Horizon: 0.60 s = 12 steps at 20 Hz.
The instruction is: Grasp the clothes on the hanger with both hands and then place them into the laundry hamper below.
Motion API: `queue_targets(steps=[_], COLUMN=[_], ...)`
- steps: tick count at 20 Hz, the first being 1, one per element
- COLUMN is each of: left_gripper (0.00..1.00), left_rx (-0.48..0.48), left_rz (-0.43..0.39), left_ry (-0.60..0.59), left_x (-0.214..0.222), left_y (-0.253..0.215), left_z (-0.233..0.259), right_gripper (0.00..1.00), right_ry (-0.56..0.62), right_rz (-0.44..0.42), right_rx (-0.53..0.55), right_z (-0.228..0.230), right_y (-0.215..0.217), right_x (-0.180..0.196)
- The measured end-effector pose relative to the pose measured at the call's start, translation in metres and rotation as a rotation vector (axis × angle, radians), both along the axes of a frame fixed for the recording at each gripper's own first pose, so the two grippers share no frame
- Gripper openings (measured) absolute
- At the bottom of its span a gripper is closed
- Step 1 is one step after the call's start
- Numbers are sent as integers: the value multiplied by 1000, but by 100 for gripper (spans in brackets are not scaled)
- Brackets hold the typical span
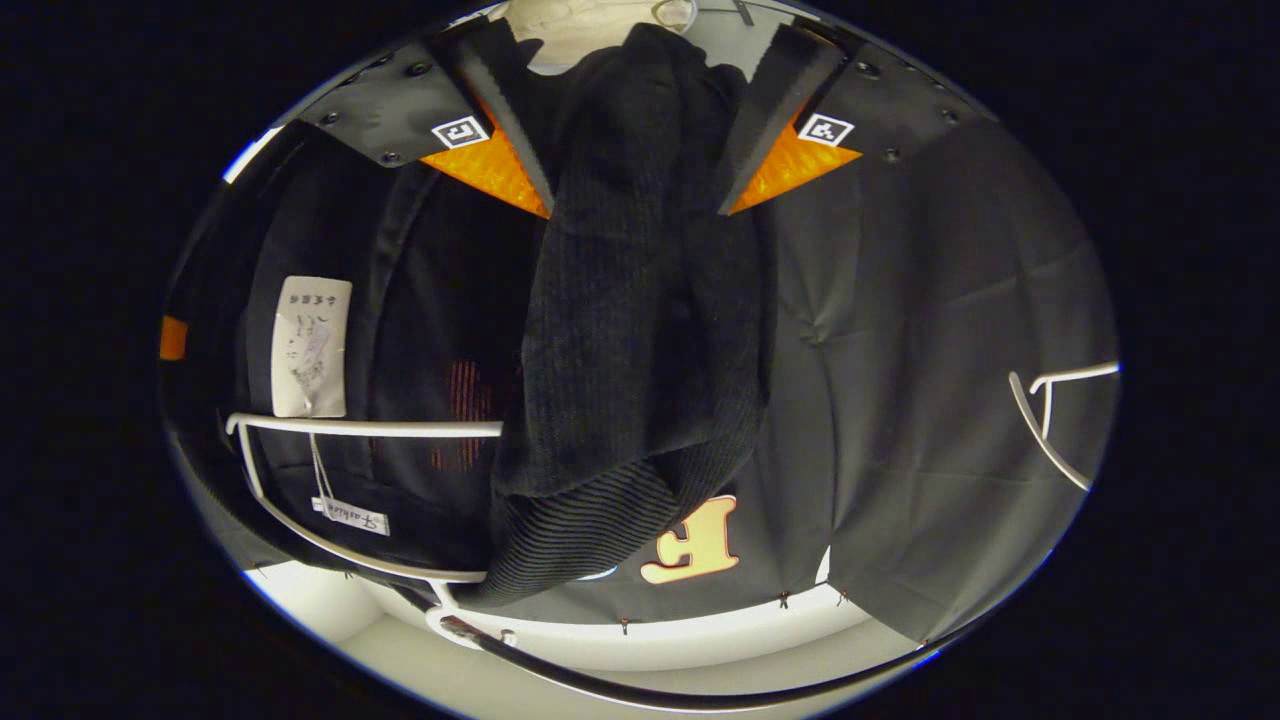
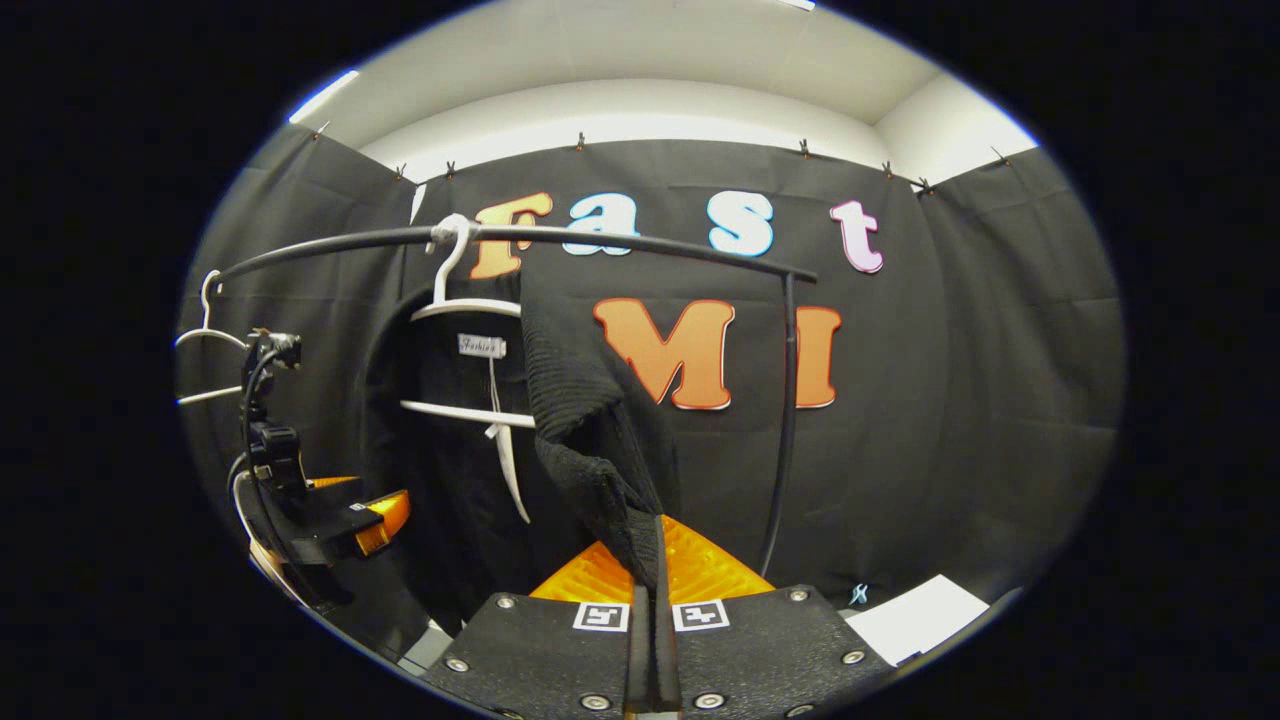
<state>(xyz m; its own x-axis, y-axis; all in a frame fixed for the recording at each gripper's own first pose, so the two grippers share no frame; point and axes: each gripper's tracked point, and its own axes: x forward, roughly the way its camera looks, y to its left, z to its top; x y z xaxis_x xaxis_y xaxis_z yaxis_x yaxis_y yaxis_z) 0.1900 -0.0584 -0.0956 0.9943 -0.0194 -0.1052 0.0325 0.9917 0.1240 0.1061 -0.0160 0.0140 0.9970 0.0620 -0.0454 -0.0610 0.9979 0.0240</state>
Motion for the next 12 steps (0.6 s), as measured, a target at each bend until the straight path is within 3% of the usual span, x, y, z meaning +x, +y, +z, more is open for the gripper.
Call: queue_targets(steps=[3,9,10,11,12], left_gripper=[88,64,64,60,51], left_rx=[35,19,7,6,1], left_rz=[20,6,0,22,27], left_ry=[-22,-42,-44,-51,-65], left_x=[1,1,3,1,2], left_y=[6,12,13,18,19], left_z=[10,29,32,37,40], right_gripper=[2,0,1,1,1], right_ry=[-47,-117,-126,-134,-137], right_rz=[-24,-67,-73,-74,-71], right_rx=[-20,-37,-44,-49,-52], right_z=[27,75,82,88,93], right_y=[-23,-68,-74,-78,-81], right_x=[-1,15,18,23,27])
